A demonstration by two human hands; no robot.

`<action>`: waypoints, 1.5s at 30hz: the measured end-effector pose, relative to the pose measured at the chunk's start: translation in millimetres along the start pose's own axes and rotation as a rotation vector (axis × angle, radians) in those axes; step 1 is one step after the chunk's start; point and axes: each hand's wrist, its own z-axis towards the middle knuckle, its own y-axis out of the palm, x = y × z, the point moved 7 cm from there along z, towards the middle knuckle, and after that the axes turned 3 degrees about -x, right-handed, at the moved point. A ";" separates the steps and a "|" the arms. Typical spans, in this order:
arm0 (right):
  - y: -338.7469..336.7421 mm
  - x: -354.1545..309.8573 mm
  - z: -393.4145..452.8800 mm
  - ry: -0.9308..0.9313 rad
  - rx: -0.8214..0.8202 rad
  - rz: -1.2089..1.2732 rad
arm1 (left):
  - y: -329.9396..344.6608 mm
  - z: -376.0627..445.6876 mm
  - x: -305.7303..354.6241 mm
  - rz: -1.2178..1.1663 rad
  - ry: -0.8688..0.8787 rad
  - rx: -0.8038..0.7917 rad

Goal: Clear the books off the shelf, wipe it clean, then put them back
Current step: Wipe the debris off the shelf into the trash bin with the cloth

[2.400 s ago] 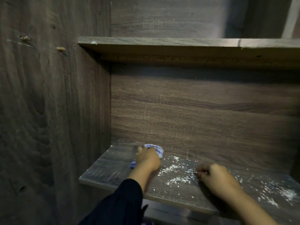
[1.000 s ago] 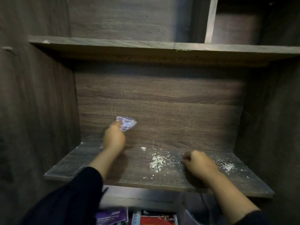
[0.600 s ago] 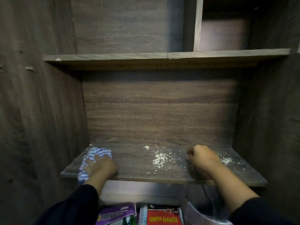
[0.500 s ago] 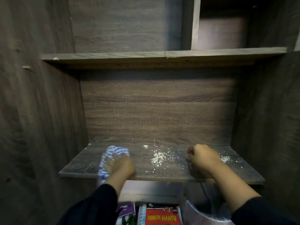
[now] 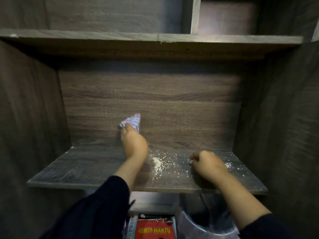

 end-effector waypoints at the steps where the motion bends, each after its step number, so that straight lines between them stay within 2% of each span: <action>1: -0.4 2.9 0.9 0.009 0.002 0.012 | -16.8 11.3 2.8 0.084 0.061 0.051; 4: -3.1 10.0 1.5 0.030 0.010 0.027 | -61.2 30.1 -2.1 0.309 0.168 0.144; 6: -4.9 15.2 1.1 0.036 0.013 0.022 | -77.8 43.8 -22.5 0.441 0.104 0.104; 8: -7.0 20.1 0.1 0.046 0.014 0.018 | -78.2 61.8 -63.3 0.668 -0.027 -0.122; 10: -7.1 25.3 0.7 0.052 0.017 0.012 | -77.6 73.9 -107.2 0.781 -0.147 -0.304; 12: -5.5 28.6 2.1 0.054 0.012 0.009 | -78.2 74.8 -134.0 0.723 -0.203 -0.344; 15: -4.3 30.0 3.7 0.058 0.008 0.004 | -68.8 72.1 -135.1 0.702 -0.157 -0.336; 22: 1.8 29.1 8.3 0.042 -0.001 0.011 | 15.6 22.7 -85.1 0.740 -0.030 -0.461; 28: 1.1 35.8 7.5 0.051 0.007 -0.016 | 97.1 -27.6 -41.9 0.787 0.160 -0.643; 32: 1.5 37.1 6.7 0.051 0.008 -0.031 | 135.7 -50.1 -20.1 0.466 0.248 -0.765; 35: 0.7 38.2 5.3 0.046 0.010 -0.045 | 127.2 -52.1 -0.9 0.183 0.205 -0.669; 38: -0.8 40.3 0.9 0.046 0.000 -0.058 | 90.4 -30.2 11.9 0.112 0.196 -0.489; 42: -8.3 43.6 -7.6 0.052 0.011 -0.045 | 40.6 12.0 -6.6 0.425 0.292 -0.433; 45: -12.0 47.2 -13.1 0.056 0.010 -0.047 | 8.6 24.4 -59.3 0.719 0.200 -0.450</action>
